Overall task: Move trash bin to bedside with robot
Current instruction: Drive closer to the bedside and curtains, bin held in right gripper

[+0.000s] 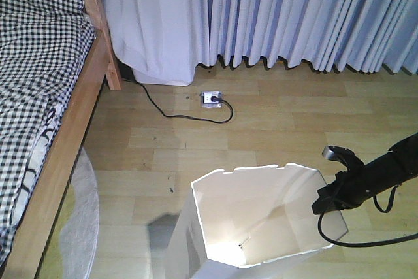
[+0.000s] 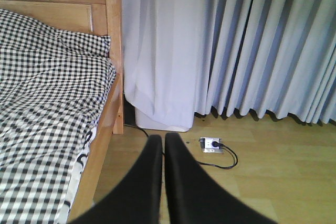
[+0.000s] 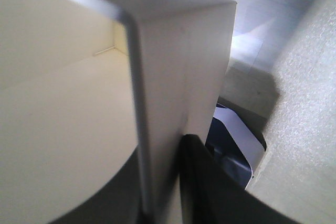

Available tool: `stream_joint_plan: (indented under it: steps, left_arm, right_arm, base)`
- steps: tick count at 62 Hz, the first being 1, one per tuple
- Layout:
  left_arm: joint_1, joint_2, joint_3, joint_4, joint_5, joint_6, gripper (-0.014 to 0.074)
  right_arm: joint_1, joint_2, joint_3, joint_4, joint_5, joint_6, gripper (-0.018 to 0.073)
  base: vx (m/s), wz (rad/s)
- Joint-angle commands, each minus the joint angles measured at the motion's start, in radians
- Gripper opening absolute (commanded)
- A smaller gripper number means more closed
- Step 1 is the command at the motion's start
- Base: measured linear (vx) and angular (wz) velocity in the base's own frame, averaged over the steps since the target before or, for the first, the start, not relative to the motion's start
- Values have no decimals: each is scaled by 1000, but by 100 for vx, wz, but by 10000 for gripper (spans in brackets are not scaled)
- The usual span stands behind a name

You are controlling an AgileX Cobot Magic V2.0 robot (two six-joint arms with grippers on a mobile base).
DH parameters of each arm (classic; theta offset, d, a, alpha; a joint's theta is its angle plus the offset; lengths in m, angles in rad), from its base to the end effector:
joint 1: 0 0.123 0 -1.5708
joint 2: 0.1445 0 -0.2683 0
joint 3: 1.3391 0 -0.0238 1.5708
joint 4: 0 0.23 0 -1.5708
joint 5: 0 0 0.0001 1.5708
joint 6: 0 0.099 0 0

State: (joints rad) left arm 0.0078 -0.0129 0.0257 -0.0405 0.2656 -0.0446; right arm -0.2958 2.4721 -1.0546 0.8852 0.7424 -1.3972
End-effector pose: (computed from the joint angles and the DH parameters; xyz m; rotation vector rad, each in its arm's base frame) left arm 0.0588 -0.0006 0.1801 -0.0729 1.7607 -0.0645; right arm 0.2889 -0.0338 -0.0411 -0.4274 2.9591 0.9471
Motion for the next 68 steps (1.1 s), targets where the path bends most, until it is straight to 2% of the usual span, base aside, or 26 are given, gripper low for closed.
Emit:
stream_joint_plan:
  steps: [1, 68]
  left_arm:
    - [1, -14, 12, -4, -69, -6, -6]
    - [1, -14, 12, -4, -69, -6, -6]
  right_arm:
    - [-3, -73, -6, 55, 244, -4, -5]
    - [-3, -73, -6, 56, 244, -4, -5]
  base:
    - [18, -2]
    - [18, 1]
